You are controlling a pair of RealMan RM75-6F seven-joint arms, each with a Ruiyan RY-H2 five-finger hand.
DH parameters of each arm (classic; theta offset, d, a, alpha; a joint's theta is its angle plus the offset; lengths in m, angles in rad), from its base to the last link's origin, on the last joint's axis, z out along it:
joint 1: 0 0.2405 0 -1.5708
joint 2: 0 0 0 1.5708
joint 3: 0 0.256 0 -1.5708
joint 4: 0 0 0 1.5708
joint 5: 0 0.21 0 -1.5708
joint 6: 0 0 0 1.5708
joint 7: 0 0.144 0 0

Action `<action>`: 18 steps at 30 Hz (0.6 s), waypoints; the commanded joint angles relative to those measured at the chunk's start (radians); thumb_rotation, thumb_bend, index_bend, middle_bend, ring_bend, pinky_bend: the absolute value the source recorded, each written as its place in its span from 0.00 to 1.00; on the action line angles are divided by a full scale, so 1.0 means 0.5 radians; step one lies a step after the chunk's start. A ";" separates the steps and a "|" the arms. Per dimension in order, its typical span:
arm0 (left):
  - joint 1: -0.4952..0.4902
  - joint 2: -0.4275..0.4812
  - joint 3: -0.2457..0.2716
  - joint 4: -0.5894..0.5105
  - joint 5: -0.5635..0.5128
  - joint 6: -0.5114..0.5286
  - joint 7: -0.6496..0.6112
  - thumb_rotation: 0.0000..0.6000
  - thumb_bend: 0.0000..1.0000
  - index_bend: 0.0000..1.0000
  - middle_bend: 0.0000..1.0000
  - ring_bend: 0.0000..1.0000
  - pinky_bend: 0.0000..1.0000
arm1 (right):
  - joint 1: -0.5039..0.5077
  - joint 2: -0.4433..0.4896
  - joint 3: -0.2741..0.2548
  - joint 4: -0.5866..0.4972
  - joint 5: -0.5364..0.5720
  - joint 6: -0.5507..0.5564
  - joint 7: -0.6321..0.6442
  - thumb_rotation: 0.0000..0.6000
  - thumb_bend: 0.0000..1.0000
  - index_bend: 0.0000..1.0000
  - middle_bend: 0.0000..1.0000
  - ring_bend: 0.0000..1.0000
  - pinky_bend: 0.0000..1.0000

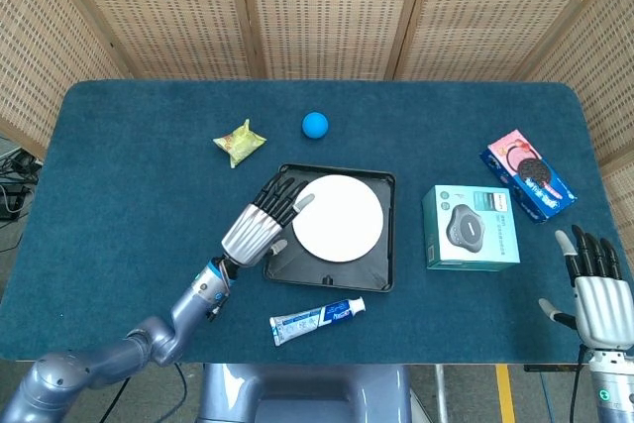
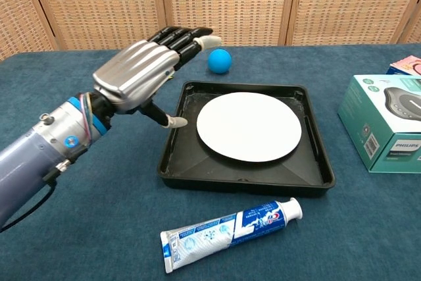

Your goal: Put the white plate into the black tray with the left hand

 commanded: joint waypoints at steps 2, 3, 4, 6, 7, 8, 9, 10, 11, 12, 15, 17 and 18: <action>0.240 0.409 0.068 -0.534 -0.094 0.040 0.212 1.00 0.00 0.00 0.00 0.00 0.00 | 0.000 0.000 -0.006 -0.007 -0.007 -0.001 -0.006 1.00 0.15 0.01 0.00 0.00 0.00; 0.288 0.496 0.085 -0.643 -0.112 0.053 0.264 1.00 0.00 0.00 0.00 0.00 0.00 | 0.000 0.001 -0.008 -0.011 -0.007 -0.004 -0.006 1.00 0.15 0.01 0.00 0.00 0.00; 0.312 0.538 0.094 -0.694 -0.121 0.058 0.288 1.00 0.00 0.00 0.00 0.00 0.00 | 0.000 0.001 -0.009 -0.014 -0.007 -0.006 -0.007 1.00 0.15 0.01 0.00 0.00 0.00; 0.389 0.662 0.123 -0.843 -0.158 0.075 0.354 1.00 0.00 0.00 0.00 0.00 0.00 | 0.002 0.003 -0.014 -0.023 -0.011 -0.011 -0.016 1.00 0.15 0.01 0.00 0.00 0.00; 0.416 0.703 0.134 -0.894 -0.172 0.081 0.377 1.00 0.00 0.00 0.00 0.00 0.00 | 0.003 0.004 -0.016 -0.027 -0.015 -0.012 -0.019 1.00 0.15 0.00 0.00 0.00 0.00; 0.459 0.764 0.152 -0.969 -0.199 0.087 0.414 1.00 0.00 0.00 0.00 0.00 0.00 | 0.003 0.005 -0.021 -0.036 -0.019 -0.016 -0.025 1.00 0.15 0.00 0.00 0.00 0.00; 0.497 0.809 0.167 -1.027 -0.228 0.093 0.439 1.00 0.00 0.00 0.00 0.00 0.00 | 0.004 0.007 -0.025 -0.043 -0.024 -0.019 -0.030 1.00 0.15 0.00 0.00 0.00 0.00; 0.551 0.882 0.191 -1.141 -0.270 0.095 0.478 1.00 0.00 0.00 0.00 0.00 0.00 | 0.006 0.010 -0.029 -0.055 -0.033 -0.020 -0.044 1.00 0.15 0.00 0.00 0.00 0.00; 0.588 0.930 0.207 -1.218 -0.302 0.094 0.503 1.00 0.00 0.00 0.00 0.00 0.00 | 0.007 0.012 -0.034 -0.060 -0.041 -0.020 -0.051 1.00 0.15 0.00 0.00 0.00 0.00; 0.621 0.963 0.219 -1.267 -0.331 0.101 0.517 1.00 0.00 0.00 0.00 0.00 0.00 | 0.008 0.014 -0.037 -0.063 -0.046 -0.021 -0.057 1.00 0.15 0.00 0.00 0.00 0.00; 0.740 1.060 0.265 -1.407 -0.398 0.163 0.550 1.00 0.00 0.00 0.00 0.00 0.00 | 0.010 0.018 -0.047 -0.074 -0.050 -0.034 -0.072 1.00 0.15 0.00 0.00 0.00 0.00; 0.806 1.104 0.293 -1.457 -0.412 0.213 0.562 1.00 0.00 0.00 0.00 0.00 0.00 | 0.012 0.019 -0.050 -0.083 -0.055 -0.039 -0.080 1.00 0.15 0.00 0.00 0.00 0.00; 0.849 1.135 0.316 -1.482 -0.411 0.247 0.567 1.00 0.00 0.00 0.00 0.00 0.00 | 0.015 0.019 -0.054 -0.091 -0.062 -0.041 -0.083 1.00 0.15 0.00 0.00 0.00 0.00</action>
